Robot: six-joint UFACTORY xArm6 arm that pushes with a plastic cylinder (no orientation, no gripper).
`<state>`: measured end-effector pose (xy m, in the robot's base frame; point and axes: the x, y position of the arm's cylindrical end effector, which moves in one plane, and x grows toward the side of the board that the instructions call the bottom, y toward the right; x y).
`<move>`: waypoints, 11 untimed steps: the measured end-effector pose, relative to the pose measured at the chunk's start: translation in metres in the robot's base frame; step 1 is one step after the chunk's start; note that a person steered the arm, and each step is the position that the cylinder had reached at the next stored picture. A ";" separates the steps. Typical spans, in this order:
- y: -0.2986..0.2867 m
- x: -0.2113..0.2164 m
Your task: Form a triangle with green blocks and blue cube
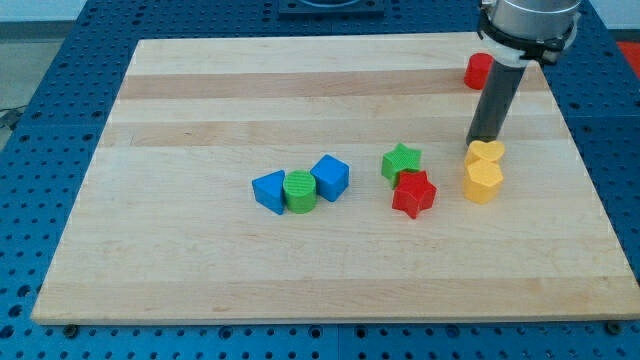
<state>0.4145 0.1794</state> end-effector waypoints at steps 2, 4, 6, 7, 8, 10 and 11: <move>-0.058 -0.058; -0.166 -0.079; -0.267 -0.021; -0.278 -0.020; -0.320 0.026; -0.319 0.053; -0.316 0.055</move>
<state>0.4699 -0.1368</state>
